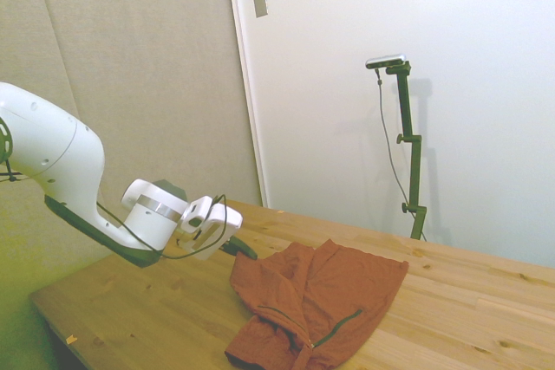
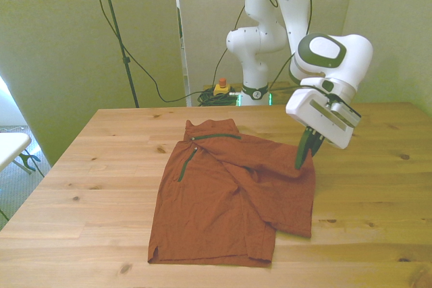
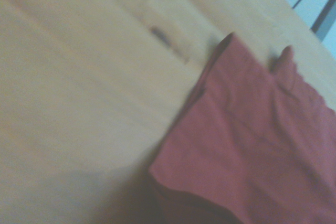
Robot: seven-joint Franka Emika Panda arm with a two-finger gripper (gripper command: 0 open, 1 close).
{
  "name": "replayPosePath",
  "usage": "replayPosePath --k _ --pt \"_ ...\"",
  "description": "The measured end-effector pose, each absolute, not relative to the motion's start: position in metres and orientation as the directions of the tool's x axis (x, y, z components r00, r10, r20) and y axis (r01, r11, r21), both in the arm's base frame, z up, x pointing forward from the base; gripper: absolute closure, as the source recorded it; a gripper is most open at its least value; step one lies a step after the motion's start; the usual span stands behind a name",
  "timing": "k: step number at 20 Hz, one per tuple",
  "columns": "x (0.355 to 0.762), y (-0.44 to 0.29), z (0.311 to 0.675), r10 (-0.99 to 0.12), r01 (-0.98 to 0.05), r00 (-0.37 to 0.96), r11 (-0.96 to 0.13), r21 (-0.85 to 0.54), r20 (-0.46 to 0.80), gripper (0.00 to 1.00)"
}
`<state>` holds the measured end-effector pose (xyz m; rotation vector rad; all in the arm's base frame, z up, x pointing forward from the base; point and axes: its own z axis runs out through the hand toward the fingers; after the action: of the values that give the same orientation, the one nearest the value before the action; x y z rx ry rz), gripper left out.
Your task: Fold the shorts
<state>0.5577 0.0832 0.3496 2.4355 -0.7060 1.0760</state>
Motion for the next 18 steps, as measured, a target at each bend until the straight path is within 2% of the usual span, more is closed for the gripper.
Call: replayPosePath --k 4,7,11,18 --pt "0.583 0.002 0.394 -0.397 -0.679 0.494 -0.731 0.058 0.774 1.0" --pt "0.601 -0.074 0.413 -0.448 -0.736 0.445 -0.676 0.032 0.775 1.0" --pt "0.631 -0.145 0.413 -0.489 -0.787 0.419 -0.616 0.038 0.765 1.0" --pt "0.691 -0.189 0.418 -0.506 -0.813 0.368 -0.582 0.006 0.78 1.0"
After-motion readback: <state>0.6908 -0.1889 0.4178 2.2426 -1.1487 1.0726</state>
